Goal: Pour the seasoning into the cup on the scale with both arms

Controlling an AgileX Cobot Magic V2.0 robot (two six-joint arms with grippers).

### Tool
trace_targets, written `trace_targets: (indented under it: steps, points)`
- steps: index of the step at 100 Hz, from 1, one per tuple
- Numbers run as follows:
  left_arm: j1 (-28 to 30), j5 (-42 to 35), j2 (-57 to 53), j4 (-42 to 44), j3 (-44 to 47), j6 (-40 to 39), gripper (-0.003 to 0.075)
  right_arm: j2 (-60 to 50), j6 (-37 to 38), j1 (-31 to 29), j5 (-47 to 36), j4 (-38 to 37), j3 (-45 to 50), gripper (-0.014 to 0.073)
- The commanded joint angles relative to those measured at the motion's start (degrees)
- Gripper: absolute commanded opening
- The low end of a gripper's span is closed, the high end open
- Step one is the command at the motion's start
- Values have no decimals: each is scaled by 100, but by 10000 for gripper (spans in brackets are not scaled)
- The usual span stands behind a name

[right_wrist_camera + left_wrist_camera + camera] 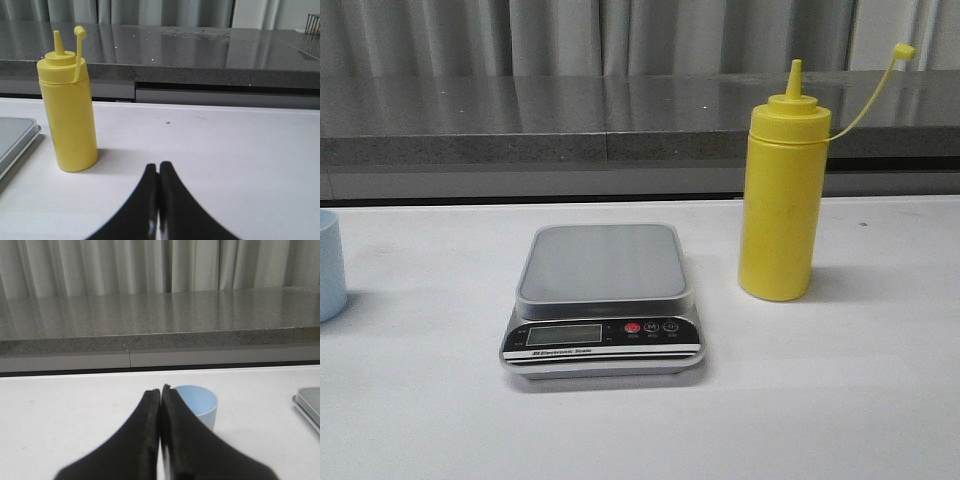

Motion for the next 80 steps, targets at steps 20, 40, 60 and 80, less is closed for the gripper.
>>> trace_targets:
  steps: [20, 40, 60, 80]
  points:
    - [-4, -476, -168, -19, 233, -39, -20, -113, -14, -38, -473, -4, -120, -69]
    - [-4, -476, -168, -97, 98, -39, -20, -113, -14, -38, -473, -4, -120, -69]
    - [-4, -154, 46, -471, -589, -39, -20, -113, -14, -38, -473, -4, -120, -69]
    - [-4, 438, 981, -471, -1491, -39, -20, -113, -14, -38, -473, -4, -120, -69]
